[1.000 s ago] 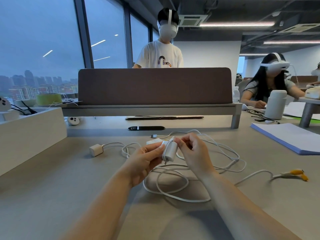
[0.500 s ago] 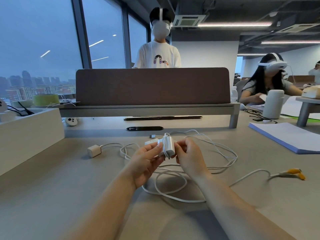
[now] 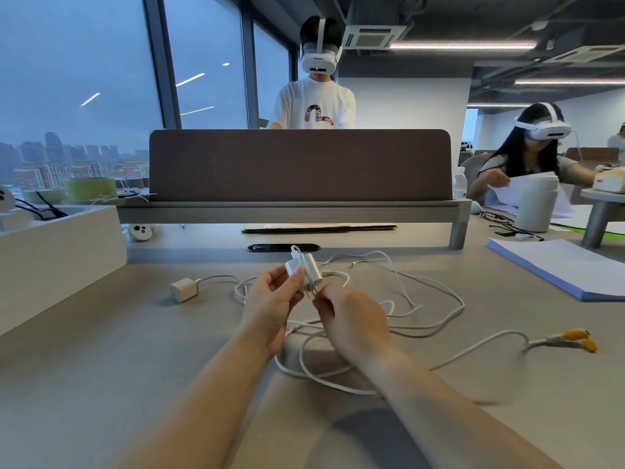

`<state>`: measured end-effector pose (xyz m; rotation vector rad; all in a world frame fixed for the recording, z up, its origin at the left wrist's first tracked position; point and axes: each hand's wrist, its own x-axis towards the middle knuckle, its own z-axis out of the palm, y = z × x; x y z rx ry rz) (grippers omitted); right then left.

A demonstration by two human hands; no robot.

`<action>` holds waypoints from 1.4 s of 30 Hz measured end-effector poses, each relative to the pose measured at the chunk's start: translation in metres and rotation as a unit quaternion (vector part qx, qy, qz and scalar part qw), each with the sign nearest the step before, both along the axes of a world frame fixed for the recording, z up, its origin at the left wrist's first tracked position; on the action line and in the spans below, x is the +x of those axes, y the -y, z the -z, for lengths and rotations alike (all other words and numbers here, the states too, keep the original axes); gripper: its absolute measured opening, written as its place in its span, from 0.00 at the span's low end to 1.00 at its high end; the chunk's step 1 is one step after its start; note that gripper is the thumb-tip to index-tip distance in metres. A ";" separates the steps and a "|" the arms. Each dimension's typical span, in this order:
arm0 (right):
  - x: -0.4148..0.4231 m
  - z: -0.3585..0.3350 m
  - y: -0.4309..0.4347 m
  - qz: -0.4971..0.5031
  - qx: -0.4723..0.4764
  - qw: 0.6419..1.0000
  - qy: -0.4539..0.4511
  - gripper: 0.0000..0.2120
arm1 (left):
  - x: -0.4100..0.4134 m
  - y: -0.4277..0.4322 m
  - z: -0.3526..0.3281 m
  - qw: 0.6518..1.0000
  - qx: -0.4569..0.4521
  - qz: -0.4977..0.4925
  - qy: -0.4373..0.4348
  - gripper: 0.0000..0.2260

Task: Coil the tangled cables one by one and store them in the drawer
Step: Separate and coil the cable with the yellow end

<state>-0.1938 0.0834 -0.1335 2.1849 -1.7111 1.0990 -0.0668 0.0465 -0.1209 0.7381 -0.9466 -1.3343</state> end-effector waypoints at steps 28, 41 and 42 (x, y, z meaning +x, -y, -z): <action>-0.002 -0.014 -0.010 -0.076 -0.090 0.987 -0.106 0.06 | 0.011 0.015 0.012 0.993 0.010 -0.065 0.097 0.17; -0.013 -0.014 -0.005 -0.082 -0.125 0.984 -0.100 0.05 | 0.007 0.001 0.010 0.943 -0.111 -0.095 0.299 0.13; -0.014 -0.015 -0.005 -0.077 -0.133 0.983 -0.098 0.06 | 0.006 -0.001 0.009 0.938 -0.124 -0.095 0.308 0.12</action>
